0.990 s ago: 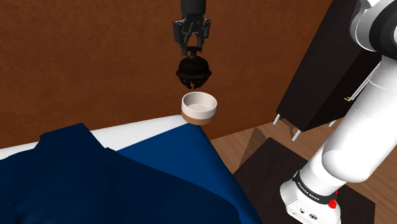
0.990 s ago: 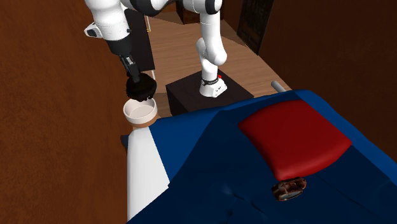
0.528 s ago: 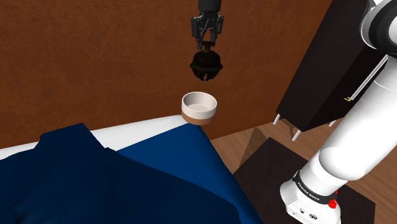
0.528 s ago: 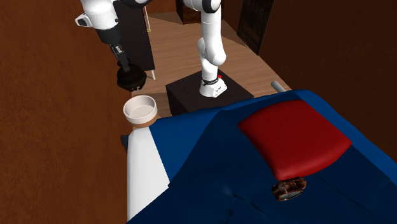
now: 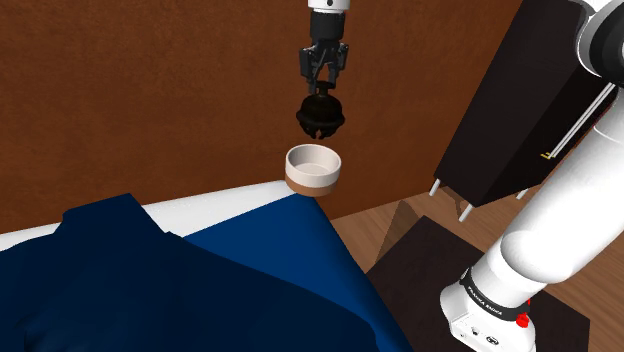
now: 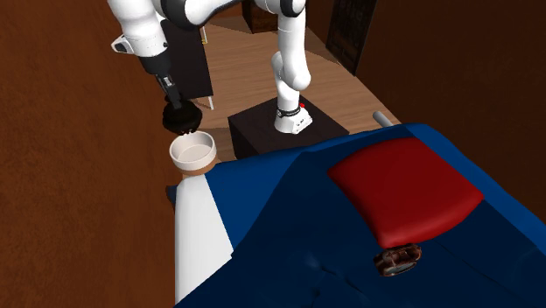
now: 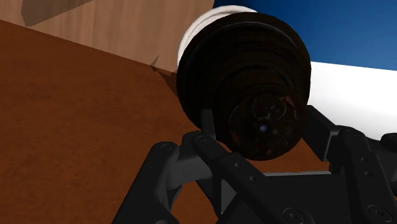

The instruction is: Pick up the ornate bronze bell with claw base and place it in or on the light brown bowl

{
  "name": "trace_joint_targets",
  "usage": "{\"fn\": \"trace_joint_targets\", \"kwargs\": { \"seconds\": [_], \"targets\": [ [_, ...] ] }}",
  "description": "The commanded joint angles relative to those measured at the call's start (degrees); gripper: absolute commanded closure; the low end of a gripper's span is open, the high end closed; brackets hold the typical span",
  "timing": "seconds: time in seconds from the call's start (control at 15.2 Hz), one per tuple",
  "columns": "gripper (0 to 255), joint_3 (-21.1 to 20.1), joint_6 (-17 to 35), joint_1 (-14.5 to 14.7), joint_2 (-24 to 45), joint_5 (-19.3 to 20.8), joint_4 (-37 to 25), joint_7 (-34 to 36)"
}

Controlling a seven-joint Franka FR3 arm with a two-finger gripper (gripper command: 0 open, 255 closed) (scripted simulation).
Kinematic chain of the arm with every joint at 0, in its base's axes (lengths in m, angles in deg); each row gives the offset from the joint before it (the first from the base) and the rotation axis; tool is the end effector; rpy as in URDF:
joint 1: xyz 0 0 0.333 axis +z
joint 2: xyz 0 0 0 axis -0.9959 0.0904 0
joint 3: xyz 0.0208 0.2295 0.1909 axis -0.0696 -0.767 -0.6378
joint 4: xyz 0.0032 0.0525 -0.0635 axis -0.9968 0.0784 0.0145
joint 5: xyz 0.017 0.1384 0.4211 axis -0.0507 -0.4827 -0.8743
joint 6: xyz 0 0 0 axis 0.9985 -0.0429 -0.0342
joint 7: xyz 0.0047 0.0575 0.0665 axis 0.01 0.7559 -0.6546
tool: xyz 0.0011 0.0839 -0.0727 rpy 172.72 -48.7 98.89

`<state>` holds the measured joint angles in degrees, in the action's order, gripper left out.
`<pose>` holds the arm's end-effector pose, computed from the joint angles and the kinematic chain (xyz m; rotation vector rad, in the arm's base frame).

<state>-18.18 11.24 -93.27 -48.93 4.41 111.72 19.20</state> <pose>0.6012 0.1085 0.5848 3.1057 0.0155 -0.0573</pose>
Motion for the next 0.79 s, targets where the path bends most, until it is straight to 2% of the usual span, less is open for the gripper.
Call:
{"fn": "trace_joint_targets", "kwargs": {
  "seconds": [0.0,0.73],
  "targets": [
    [255,0.05,1.71,-0.06,-0.38,-0.11,1.97,-0.05],
    [255,0.17,10.4,-0.19,-1.26,-0.37,11.49,-0.05]
  ]
}}
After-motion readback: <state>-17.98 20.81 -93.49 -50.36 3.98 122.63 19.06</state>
